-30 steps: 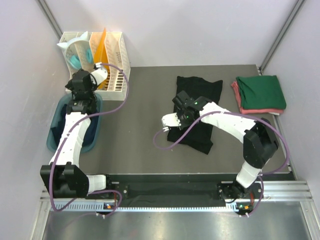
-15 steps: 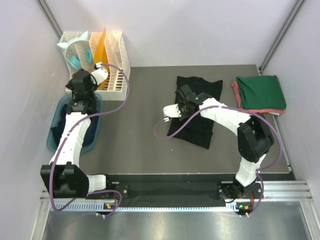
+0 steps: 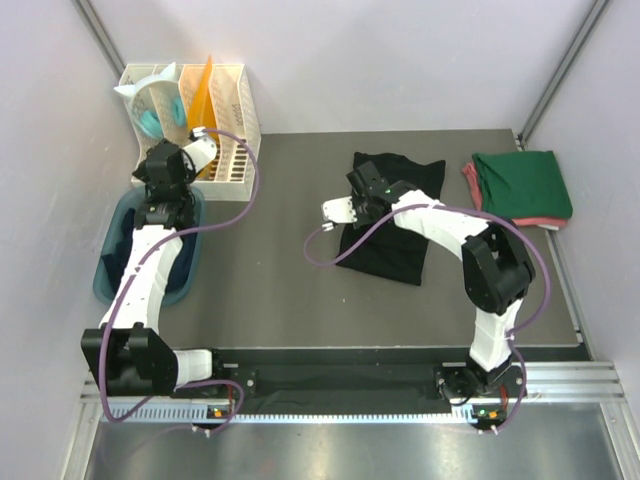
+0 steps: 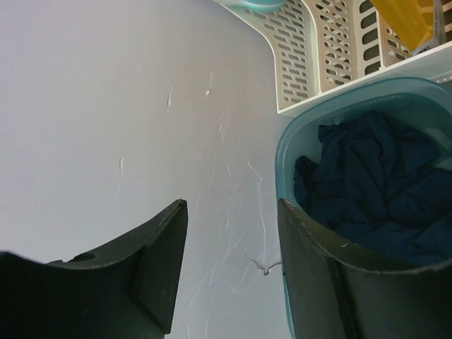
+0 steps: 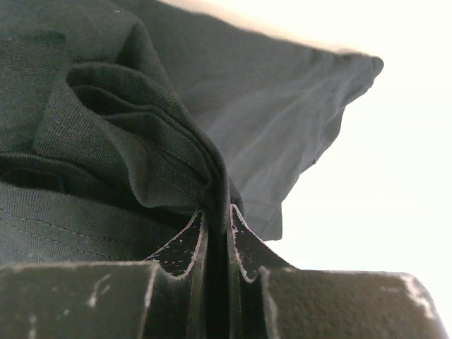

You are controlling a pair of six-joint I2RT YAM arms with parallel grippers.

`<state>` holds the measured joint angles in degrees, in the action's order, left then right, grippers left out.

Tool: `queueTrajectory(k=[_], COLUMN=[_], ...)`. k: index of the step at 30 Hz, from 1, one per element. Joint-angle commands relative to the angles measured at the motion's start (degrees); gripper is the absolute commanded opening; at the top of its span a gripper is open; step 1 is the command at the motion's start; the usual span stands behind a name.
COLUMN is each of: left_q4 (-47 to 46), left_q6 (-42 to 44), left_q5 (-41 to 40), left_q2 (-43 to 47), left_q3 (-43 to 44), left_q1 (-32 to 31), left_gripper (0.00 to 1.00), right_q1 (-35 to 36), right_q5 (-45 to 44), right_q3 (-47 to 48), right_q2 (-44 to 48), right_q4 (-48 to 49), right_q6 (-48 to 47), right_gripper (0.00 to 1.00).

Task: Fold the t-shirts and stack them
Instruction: Fold the folded rectangular tshirt in 1/3 of the way

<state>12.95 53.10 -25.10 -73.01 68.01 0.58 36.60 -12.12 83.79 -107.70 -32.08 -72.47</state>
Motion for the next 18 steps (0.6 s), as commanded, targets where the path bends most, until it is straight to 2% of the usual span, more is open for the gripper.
queueTrajectory(k=[1,3,5,6,7,8,14,16,18], left_q4=[-3.3,-3.3,-3.3,-3.1,-3.1,-2.9,-2.1,-2.1,-1.4], left_q6=[-0.2,-0.2,-0.2,-0.2,-0.3,-0.3,-0.8,-0.8,-0.8], left_q5=[-0.1,0.0,0.0,0.0,0.0,0.0,0.1,0.2,0.4], left_q2=[0.7,0.8,0.8,0.8,0.8,0.9,1.4,1.6,1.9], left_q3=[-0.5,-0.6,-0.6,-0.6,-0.6,-0.6,-0.7,-0.9,-0.9], left_q1=[-0.1,-0.1,-0.2,-0.2,-0.2,-0.2,-0.1,-0.2,-0.2], left_gripper=[0.59,0.59,0.59,0.59,0.59,0.59,0.6,0.59,0.59], right_q1=[-2.1,-2.5,-3.0,-3.2,-3.6,-3.9,-4.5,-4.6,-5.0], right_q5=[-2.4,-3.9,-5.4,-6.5,-7.1,-7.6,-13.3,-18.0,-15.2], right_q3=[2.5,1.7,1.0,0.6,0.1,-1.2,-6.5,-8.4,-7.3], right_q2=[-0.1,-0.3,-1.0,-1.1,-1.0,-0.8,4.6,7.6,11.4], right_q4=[4.1,5.2,7.4,8.8,10.7,13.7,27.1,31.3,25.2], right_q6=[0.0,0.5,1.2,2.7,3.6,4.3,11.4,11.7,16.4], right_gripper=[0.0,0.0,0.31,0.5,0.94,1.0,1.0,1.0,1.0])
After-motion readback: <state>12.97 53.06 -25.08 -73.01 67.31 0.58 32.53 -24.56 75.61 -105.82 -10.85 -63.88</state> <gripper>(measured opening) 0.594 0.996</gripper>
